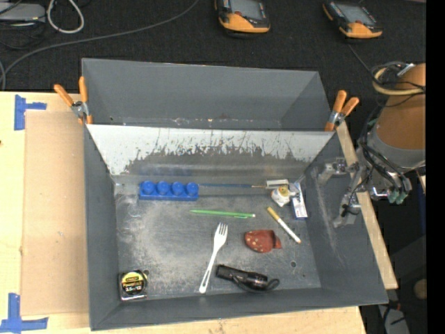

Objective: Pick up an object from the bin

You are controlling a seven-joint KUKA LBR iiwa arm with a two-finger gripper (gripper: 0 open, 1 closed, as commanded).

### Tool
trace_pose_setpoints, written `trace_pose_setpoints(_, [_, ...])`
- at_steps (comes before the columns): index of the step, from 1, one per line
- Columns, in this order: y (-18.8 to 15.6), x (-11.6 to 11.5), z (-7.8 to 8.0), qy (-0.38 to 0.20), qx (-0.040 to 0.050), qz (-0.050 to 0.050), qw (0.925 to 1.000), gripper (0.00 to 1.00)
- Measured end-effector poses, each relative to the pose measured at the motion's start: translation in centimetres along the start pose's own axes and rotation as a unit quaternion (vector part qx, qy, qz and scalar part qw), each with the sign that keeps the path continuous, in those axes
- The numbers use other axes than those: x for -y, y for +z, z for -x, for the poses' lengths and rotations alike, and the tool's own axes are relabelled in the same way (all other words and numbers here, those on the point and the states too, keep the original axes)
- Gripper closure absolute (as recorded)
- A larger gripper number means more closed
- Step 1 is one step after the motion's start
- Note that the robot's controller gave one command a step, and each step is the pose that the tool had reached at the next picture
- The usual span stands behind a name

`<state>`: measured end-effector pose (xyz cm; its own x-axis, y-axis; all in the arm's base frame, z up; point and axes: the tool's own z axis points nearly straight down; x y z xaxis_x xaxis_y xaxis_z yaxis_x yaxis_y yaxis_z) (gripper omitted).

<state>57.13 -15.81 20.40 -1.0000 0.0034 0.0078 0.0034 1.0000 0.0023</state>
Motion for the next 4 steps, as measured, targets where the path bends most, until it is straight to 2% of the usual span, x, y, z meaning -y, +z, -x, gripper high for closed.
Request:
trace_pose_setpoints(1, [-0.5,-0.1,0.2,-0.002,0.0038,-0.001,1.0,0.0])
trace_pose_setpoints(2, [8.0,-4.7,-1.4,-0.014,0.0044,-0.001,0.9999,0.0])
trace_pose_setpoints(3, [7.6,-7.3,-2.7,-0.039,0.0053,-0.002,0.9992,0.0])
trace_pose_setpoints(4, [9.4,-10.8,-2.7,0.082,0.0015,0.001,0.9966,0.0])
